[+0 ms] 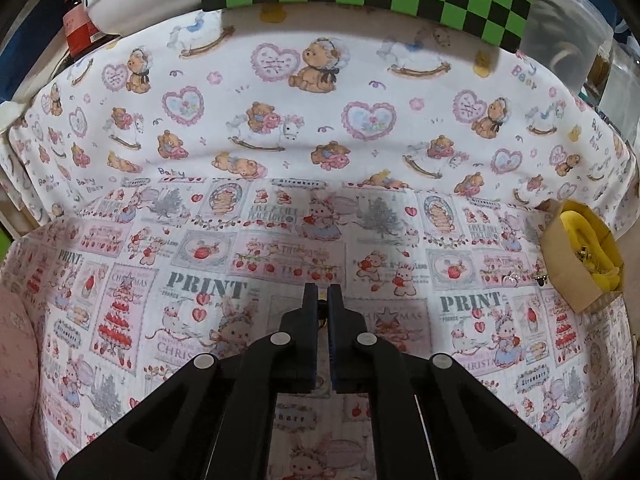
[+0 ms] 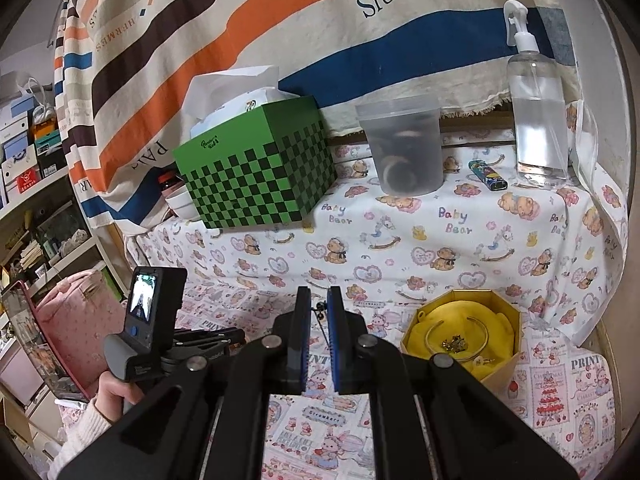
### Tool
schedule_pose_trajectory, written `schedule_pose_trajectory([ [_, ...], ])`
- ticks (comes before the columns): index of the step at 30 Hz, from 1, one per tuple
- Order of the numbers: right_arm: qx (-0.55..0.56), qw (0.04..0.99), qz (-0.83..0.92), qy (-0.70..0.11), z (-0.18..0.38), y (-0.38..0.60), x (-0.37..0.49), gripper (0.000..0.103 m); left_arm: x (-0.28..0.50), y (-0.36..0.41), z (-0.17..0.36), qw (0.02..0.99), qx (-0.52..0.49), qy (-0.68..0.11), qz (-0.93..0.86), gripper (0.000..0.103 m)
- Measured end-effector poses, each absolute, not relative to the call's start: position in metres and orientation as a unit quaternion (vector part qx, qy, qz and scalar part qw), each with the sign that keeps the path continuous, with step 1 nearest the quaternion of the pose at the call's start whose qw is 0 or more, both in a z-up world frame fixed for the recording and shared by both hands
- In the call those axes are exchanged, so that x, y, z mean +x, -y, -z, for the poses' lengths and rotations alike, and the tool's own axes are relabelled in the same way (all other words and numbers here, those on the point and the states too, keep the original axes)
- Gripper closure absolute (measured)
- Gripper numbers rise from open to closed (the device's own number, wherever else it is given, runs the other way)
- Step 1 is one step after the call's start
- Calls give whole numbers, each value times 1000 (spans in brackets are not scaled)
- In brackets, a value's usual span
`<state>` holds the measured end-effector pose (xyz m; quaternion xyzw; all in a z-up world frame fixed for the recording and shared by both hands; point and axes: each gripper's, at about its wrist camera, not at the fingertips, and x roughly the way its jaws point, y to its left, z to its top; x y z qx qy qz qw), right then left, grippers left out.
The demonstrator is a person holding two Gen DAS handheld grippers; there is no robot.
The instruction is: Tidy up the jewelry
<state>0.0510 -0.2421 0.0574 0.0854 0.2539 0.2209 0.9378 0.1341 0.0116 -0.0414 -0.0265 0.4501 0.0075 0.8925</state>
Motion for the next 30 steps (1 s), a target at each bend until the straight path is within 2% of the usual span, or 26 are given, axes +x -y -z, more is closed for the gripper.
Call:
schedule_pose_trajectory([
  [30, 97, 941, -220, -238, -64, 247, 46, 96, 135, -15, 43, 897, -52, -438, 7, 96],
])
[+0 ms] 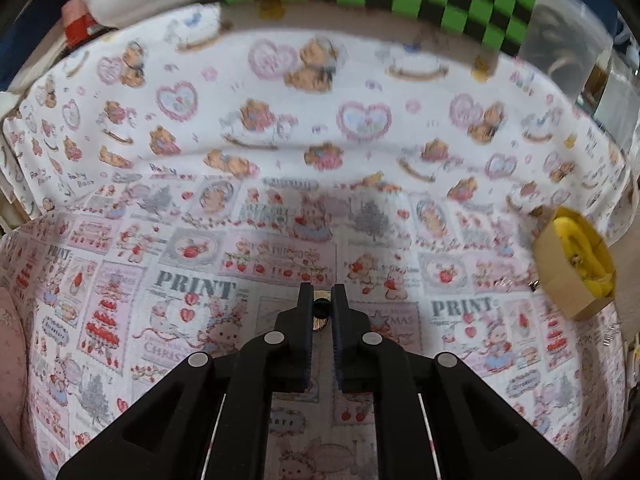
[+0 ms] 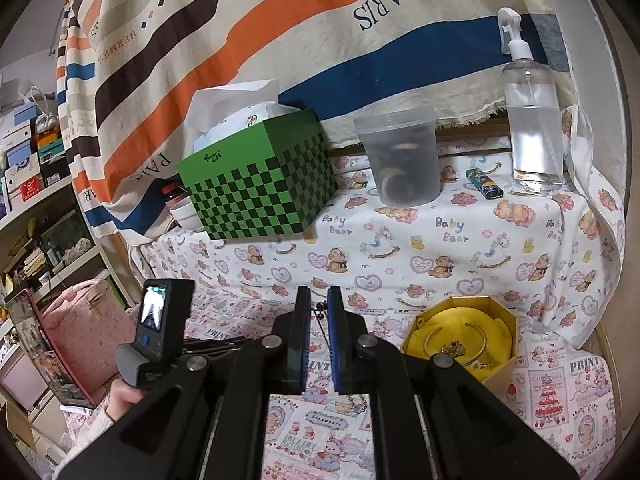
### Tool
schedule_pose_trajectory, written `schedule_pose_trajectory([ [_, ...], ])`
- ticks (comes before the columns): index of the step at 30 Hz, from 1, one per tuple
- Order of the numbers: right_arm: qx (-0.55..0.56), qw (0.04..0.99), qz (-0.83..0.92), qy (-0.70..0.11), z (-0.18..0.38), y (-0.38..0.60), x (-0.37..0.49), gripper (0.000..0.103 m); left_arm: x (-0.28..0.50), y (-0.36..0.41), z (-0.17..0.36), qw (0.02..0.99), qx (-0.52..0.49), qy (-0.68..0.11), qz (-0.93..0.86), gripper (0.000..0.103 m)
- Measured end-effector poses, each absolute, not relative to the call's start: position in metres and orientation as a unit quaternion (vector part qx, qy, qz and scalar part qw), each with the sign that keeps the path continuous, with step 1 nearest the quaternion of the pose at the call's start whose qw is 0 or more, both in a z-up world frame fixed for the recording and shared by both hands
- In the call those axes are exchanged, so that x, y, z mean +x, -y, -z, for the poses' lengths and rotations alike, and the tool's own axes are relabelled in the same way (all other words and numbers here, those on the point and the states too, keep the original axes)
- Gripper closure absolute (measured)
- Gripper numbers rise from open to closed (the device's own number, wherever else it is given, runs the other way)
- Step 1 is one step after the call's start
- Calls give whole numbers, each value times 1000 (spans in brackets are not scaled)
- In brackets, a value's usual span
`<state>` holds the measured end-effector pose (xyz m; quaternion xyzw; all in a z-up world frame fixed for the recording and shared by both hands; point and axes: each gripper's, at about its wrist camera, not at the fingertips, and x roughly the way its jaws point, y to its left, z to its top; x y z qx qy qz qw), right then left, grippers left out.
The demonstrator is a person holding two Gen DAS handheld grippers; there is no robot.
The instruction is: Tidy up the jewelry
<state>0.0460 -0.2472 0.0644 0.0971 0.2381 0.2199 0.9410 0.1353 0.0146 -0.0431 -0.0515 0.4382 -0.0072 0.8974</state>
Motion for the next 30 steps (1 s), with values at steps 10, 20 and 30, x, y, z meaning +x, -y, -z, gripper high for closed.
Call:
schedule_pose_trajectory([
  [10, 141, 955, -196, -175, -83, 281, 33, 96, 76, -3, -41, 950, -68, -302, 48, 96],
  [20, 178, 957, -151, -170, -80, 320, 48, 96, 77, 51, -86, 947, -54, -285, 135, 96],
  [30, 216, 942, -119, -227, -46, 344, 87, 96, 117, 112, -73, 921, -52, -337, 189, 96],
])
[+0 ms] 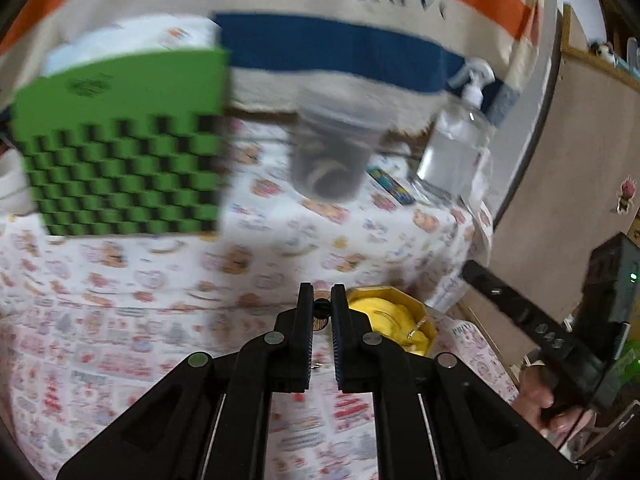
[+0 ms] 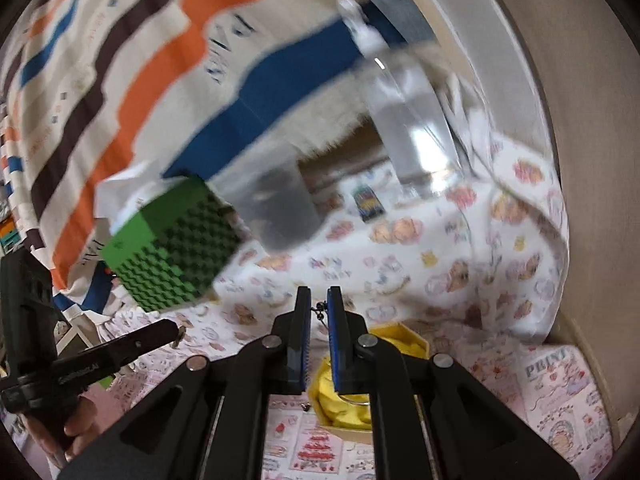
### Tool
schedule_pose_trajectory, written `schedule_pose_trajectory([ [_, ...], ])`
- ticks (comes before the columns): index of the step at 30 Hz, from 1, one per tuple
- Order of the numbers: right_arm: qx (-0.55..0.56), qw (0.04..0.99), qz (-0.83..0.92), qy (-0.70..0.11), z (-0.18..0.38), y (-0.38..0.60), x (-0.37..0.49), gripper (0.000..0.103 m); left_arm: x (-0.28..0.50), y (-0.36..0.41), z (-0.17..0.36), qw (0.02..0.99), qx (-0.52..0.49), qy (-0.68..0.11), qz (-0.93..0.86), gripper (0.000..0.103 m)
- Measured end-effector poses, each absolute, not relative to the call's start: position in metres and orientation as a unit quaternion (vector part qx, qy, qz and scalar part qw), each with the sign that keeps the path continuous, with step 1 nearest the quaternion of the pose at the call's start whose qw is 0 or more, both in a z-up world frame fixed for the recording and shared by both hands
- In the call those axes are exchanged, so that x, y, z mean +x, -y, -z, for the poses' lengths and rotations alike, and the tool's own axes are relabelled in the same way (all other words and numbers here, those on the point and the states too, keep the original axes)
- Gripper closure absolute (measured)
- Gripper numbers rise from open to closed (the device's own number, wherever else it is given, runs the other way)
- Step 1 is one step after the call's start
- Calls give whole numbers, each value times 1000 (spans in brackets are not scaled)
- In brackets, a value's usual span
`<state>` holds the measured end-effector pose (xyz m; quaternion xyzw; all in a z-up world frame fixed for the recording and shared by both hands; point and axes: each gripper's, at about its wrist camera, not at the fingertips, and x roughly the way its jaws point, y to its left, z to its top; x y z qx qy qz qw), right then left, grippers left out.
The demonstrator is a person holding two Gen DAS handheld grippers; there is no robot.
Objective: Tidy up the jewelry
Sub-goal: 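Lower both pieces over the yellow box and open both grippers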
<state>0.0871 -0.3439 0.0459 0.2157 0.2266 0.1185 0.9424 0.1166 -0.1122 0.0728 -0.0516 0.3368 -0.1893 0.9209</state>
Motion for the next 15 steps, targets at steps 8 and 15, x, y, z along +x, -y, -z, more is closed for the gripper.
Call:
schedule_pose_trajectory([
  [8, 238, 929, -123, -256, -29, 352, 101, 95, 147, 155, -38, 889, -90, -387, 227, 96],
  [15, 288, 907, -136, -275, -17, 370, 110, 94, 153, 176, -17, 879, -72, -409, 233, 93],
])
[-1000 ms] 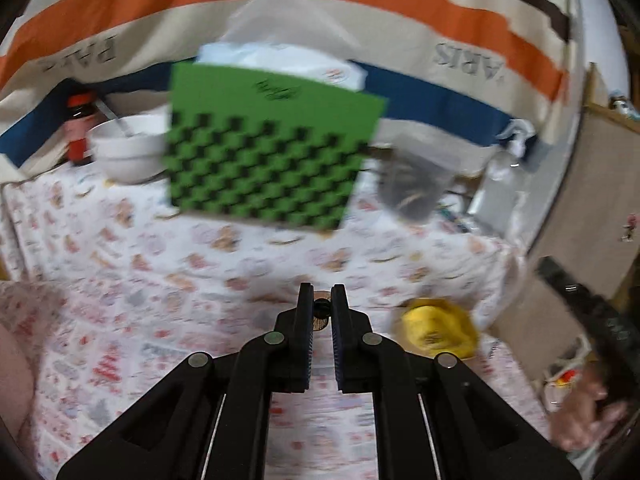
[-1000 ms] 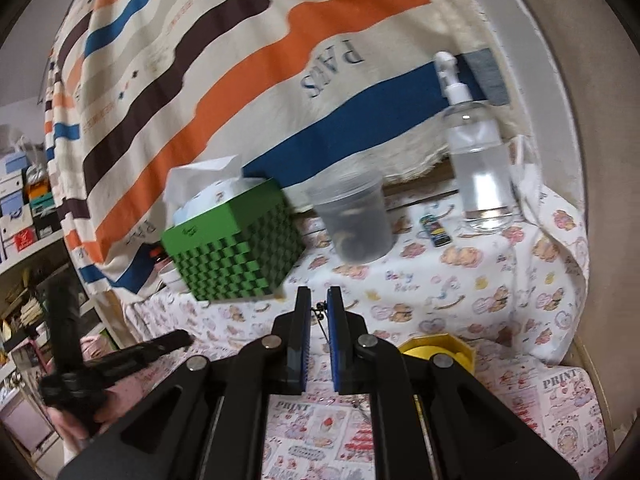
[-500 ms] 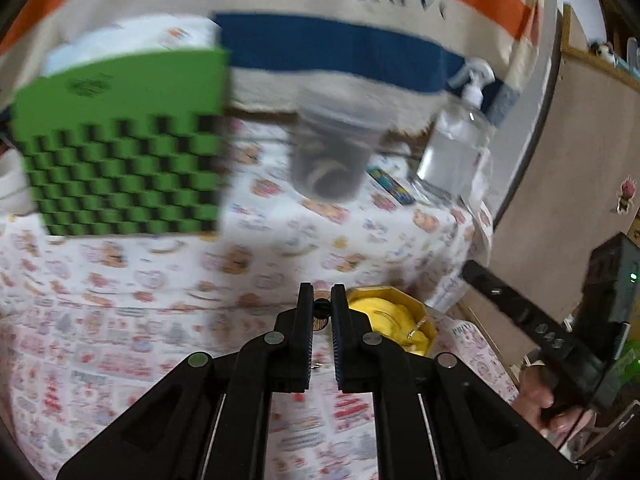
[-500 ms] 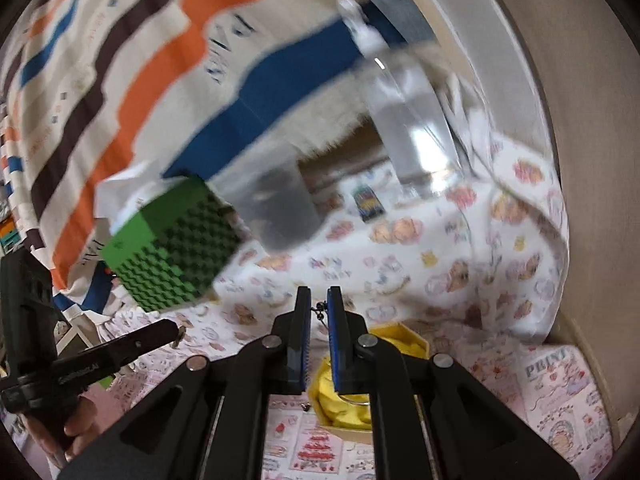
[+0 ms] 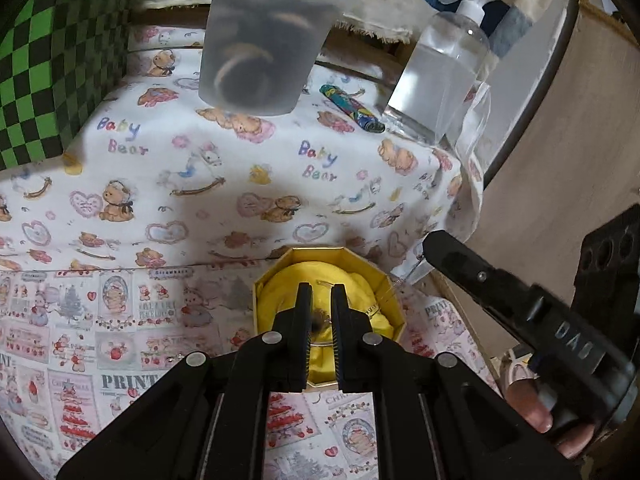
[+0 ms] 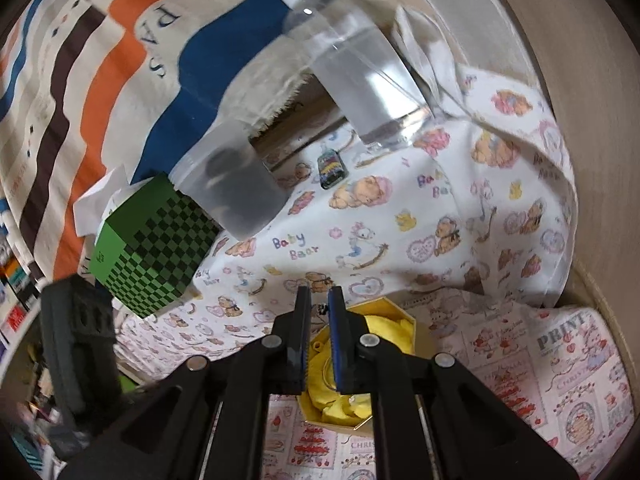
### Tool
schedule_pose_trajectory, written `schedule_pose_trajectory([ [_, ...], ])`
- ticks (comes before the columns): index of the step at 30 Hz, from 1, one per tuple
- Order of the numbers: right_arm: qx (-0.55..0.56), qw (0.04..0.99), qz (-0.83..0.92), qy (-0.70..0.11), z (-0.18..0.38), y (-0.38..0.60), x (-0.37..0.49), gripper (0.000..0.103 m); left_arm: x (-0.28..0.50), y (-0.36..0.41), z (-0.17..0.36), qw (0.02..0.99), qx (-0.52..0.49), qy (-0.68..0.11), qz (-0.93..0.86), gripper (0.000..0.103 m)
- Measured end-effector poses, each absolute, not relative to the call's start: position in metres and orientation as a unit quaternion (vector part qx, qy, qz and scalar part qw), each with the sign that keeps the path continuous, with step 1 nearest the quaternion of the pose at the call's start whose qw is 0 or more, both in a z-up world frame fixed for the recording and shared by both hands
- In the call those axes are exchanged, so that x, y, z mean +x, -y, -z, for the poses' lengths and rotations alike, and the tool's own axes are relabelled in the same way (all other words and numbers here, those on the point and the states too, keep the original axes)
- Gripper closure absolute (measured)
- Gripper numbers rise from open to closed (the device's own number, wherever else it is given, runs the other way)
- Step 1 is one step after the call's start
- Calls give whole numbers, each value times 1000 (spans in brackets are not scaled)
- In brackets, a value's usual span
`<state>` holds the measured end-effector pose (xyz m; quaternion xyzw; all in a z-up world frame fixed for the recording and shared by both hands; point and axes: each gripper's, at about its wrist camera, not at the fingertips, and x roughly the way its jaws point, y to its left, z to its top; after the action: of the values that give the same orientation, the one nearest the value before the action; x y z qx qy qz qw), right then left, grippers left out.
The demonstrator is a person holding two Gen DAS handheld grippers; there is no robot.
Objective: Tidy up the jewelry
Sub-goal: 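Lower both pieces over the yellow box and open both grippers, then withdraw both grippers from the yellow box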
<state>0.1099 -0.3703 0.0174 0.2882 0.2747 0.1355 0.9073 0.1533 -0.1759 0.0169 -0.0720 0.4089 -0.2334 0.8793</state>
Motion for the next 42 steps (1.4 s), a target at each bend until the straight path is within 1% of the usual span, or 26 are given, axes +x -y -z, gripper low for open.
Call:
schedule_pose_trajectory([
  [1, 296, 903, -141, -277, -16, 372, 111, 88, 154, 175, -16, 880, -70, -409, 232, 90],
  [2, 303, 900, -146, -278, -15, 374, 111, 81, 153, 174, -16, 881, -70, -408, 230, 87],
  [5, 305, 899, -145, -278, -15, 373, 111, 77, 150, 162, -19, 888, -72, -401, 213, 80],
  [8, 302, 900, -146, -277, -16, 370, 109, 71, 142, 147, -25, 900, -61, -387, 191, 76],
  [9, 301, 901, -146, -278, -17, 369, 109, 70, 140, 141, -26, 905, -54, -381, 181, 74],
  [11, 293, 904, -143, -275, -19, 366, 107, 62, 133, 128, -30, 915, -45, -366, 162, 68],
  [12, 287, 907, -141, -273, -21, 364, 106, 61, 130, 120, -32, 920, -43, -359, 152, 65],
  [15, 268, 914, -145, -270, -25, 356, 103, 57, 116, 98, -34, 940, -15, -329, 86, 59],
  [16, 263, 915, -145, -269, -25, 353, 102, 54, 112, 92, -32, 944, -6, -322, 75, 59],
  [18, 252, 919, -146, -267, -28, 348, 100, 53, 108, 76, -29, 947, -6, -316, 61, 57],
  [21, 231, 924, -145, -267, -29, 337, 98, 49, 106, 53, -20, 945, -35, -319, 60, 53],
  [23, 219, 928, -139, -268, -29, 331, 97, 42, 109, 45, -15, 940, -46, -332, 58, 53],
  [25, 198, 935, -126, -268, -28, 323, 96, 36, 110, 39, -10, 939, -53, -335, 55, 50],
  [26, 187, 938, -119, -267, -28, 320, 95, 35, 110, 36, -9, 939, -56, -335, 52, 47],
  [28, 165, 944, -111, -265, -28, 314, 94, 34, 108, 31, -8, 938, -60, -338, 46, 45],
  [31, 160, 945, -110, -263, -28, 308, 92, 30, 106, 29, -7, 939, -64, -335, 37, 39],
  [33, 158, 945, -111, -264, -27, 305, 92, 30, 105, 29, -7, 940, -59, -334, 30, 35],
  [37, 150, 949, -90, -261, -29, 304, 89, 30, 104, 30, -7, 944, -45, -325, 15, 33],
  [39, 163, 950, -66, -258, -32, 310, 87, 30, 105, 29, -5, 946, -48, -321, 15, 29],
  [42, 186, 945, -65, -259, -36, 321, 84, 30, 110, 33, 6, 944, -35, -329, 14, 28],
])
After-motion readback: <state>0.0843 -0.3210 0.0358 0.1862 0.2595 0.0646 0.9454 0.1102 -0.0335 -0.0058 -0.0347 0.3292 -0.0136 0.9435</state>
